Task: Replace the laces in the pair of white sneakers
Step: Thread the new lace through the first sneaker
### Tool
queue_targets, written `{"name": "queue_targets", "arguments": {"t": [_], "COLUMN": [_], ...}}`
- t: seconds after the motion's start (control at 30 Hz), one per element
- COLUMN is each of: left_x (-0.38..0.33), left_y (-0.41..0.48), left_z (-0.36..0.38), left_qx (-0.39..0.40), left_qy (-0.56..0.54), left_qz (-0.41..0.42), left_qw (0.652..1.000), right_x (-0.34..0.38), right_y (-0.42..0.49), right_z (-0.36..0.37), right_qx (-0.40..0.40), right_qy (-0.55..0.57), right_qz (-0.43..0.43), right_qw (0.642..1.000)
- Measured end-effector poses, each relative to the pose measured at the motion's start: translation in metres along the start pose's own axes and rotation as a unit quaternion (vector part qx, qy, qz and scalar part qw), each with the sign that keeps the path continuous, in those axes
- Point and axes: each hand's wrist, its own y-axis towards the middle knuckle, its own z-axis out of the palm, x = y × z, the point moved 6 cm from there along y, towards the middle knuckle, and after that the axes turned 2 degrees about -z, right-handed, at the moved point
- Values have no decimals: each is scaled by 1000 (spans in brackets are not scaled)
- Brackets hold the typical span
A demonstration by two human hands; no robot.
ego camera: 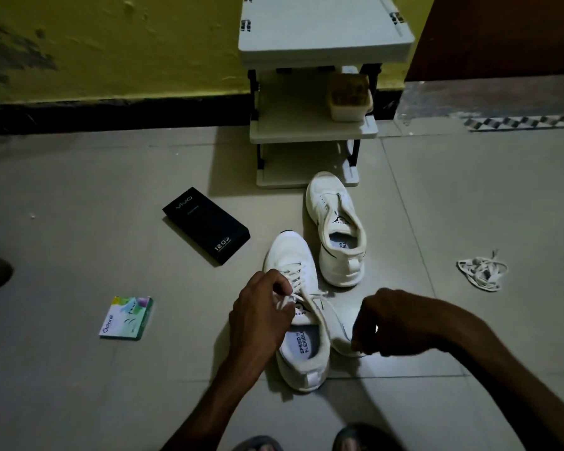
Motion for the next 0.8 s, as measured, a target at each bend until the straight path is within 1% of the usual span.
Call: {"name": "queue_targets", "arguments": {"t": [0.03,0.1,0.17,0.23,0.27,0.33,0.37,0.4,0.47,0.5,0.53,0.57,0.63,0.7,0.73,0.8], "left_x": [-1,-1,-2,-3,-5,-8,-9,-9,-10,-11,-11,-12,-11,-9,-7,-6], "left_y": [0,0,0,-1,-2,-2,-2,-1,-1,0,0,1,4,6,7,9], "left_z": [0,-1,-2,-1,-2,-2,-2,-2,-2,-2,-2,-2,-1,-1,-1,-3], "left_qx": [1,0,-2,-1,0,-1,-2,-3,-3,-3,-5,-6,-5,0,1,2], "left_qy": [1,3,3,2,0,-7,-12,-15,-17,-17,-20,-24,-31,-34,-36,-46], "left_qz": [2,7,14,21,25,35,39,42,47,49,50,53,58,66,73,86], "left_qw": [1000,1000,1000,1000,1000,999,999,999,999,999,999,998,998,997,997,995], "right_x": [0,2,1,-1,-2,-3,-4,-6,-12,-14,-13,-12,-9,-11,-11,-10], "right_y": [3,4,4,7,8,13,16,21,32,38,46,53,68,74,74,66], "right_z": [7,15,19,20,17,12,9,4,-8,-12,-14,-13,-8,-6,-7,-12], "right_qx": [10,28,46,46,43,23,-4,-54,-205,-272,-308,-319,-300,-268,-250,-225], "right_qy": [-25,-23,31,68,69,20,6,31,95,88,68,56,42,20,27,89], "right_qz": [-5,-21,-21,-11,-6,4,18,30,41,46,48,45,50,73,76,54], "right_qw": [1000,999,998,997,997,1000,1000,998,973,957,948,945,952,961,965,969]}}
